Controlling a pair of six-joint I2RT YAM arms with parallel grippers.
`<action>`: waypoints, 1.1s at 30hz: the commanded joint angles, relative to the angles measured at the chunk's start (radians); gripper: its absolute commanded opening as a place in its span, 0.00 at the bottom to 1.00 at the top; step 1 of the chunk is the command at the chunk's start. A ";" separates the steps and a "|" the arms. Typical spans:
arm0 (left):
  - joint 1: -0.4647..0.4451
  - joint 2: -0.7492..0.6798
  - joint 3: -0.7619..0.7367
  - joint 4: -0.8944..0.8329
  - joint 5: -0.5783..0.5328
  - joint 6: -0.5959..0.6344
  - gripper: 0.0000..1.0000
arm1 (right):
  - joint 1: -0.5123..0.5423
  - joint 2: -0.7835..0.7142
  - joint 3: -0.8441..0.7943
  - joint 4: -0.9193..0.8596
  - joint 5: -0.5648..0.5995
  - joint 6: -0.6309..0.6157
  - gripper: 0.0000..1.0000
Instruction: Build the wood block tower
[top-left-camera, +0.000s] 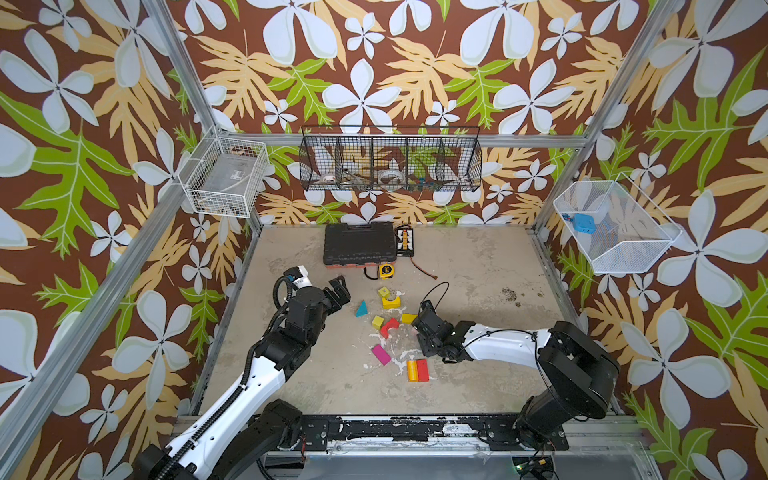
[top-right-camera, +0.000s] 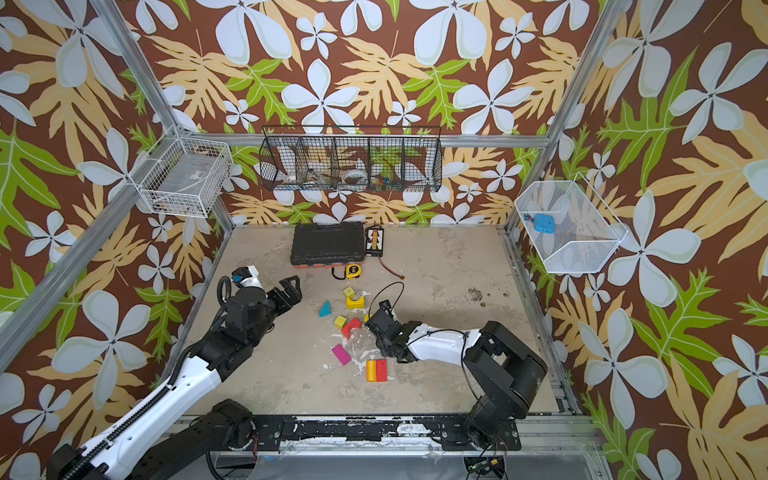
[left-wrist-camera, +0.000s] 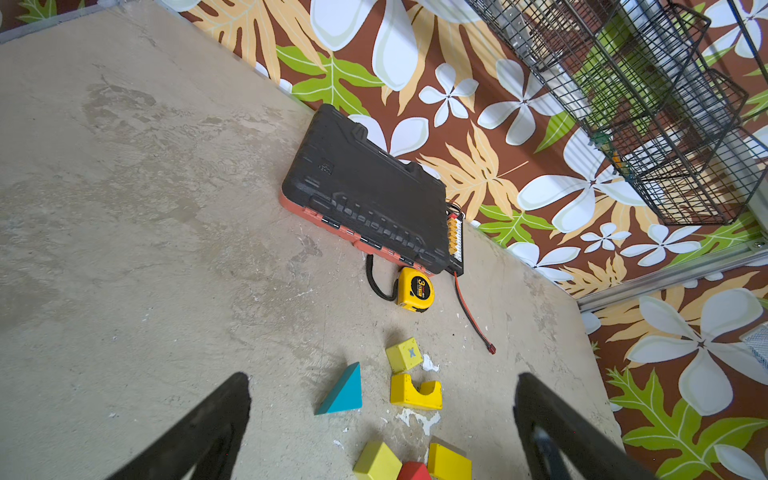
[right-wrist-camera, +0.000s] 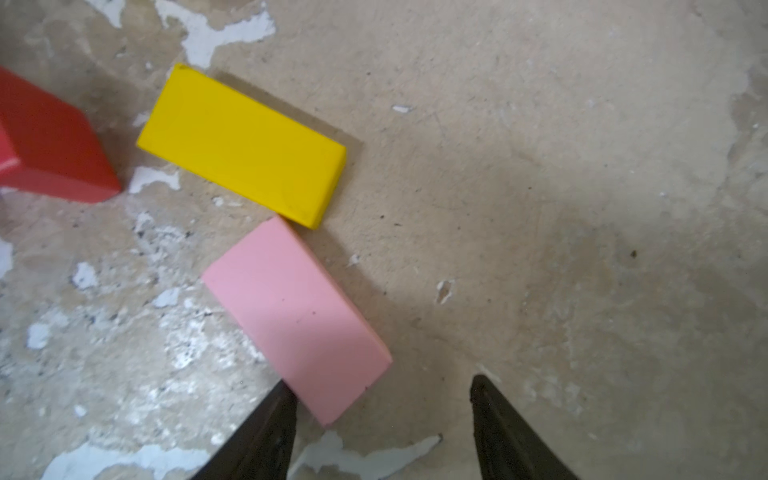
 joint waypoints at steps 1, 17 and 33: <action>0.002 0.000 0.008 0.005 -0.006 -0.003 1.00 | -0.032 0.002 -0.008 -0.043 -0.007 0.011 0.64; 0.002 -0.006 -0.001 0.021 0.005 -0.007 1.00 | -0.038 -0.127 -0.043 0.086 -0.161 -0.030 0.86; 0.002 0.005 0.000 0.022 0.004 -0.008 1.00 | -0.025 0.087 0.144 -0.056 -0.052 0.066 0.92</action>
